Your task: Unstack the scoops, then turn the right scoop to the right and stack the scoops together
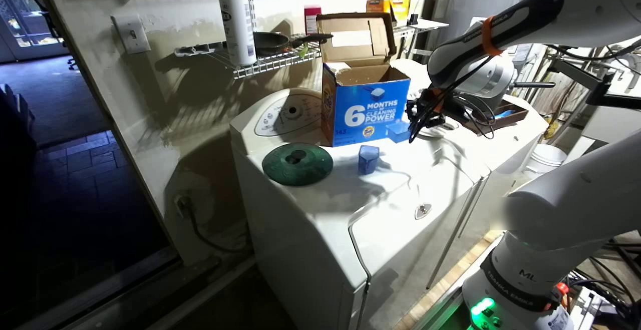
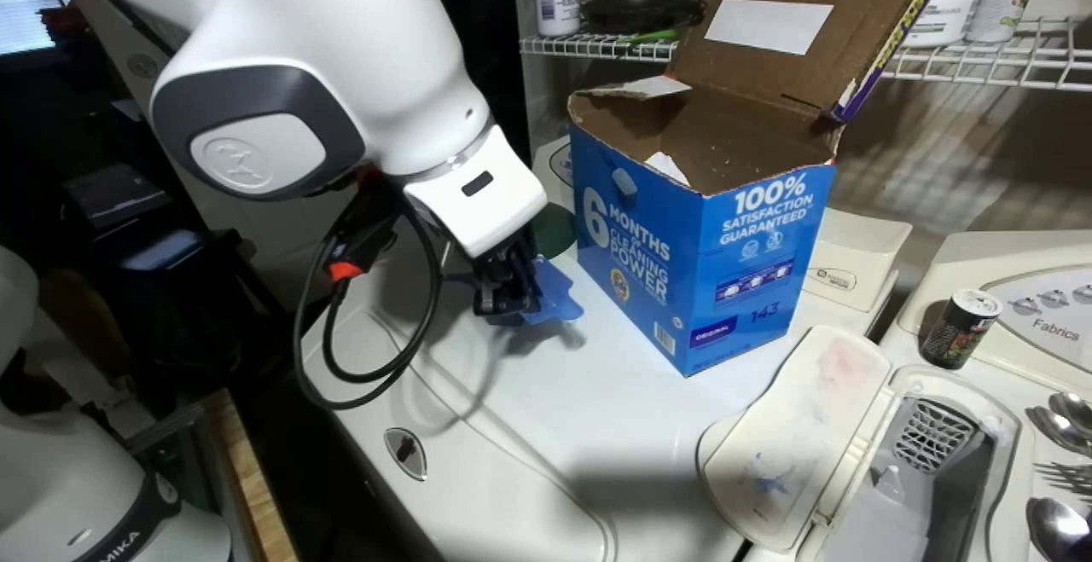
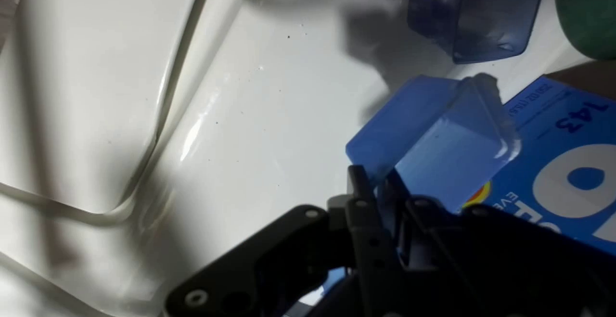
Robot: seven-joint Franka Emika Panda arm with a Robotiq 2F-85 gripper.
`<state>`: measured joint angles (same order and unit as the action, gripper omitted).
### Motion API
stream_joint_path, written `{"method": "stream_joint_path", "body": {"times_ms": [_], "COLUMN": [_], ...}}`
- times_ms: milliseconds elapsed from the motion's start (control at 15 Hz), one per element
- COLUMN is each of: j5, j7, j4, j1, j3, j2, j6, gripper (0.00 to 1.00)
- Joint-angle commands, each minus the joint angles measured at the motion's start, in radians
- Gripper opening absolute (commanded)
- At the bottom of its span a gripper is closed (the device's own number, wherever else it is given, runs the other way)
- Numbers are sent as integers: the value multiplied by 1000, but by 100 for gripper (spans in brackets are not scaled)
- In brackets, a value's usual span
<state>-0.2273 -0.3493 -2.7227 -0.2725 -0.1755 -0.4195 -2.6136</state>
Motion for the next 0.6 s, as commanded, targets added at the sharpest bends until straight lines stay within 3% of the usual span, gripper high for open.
{"method": "stream_joint_path", "body": {"times_ms": [0, 533], "j5": [-33, -99], "j7": [-26, 0], "j4": [6, 7], "j1": [-6, 11], "j3": [-9, -50], "j2": [60, 151], "j6": [-24, -75], "gripper": [3, 3]}}
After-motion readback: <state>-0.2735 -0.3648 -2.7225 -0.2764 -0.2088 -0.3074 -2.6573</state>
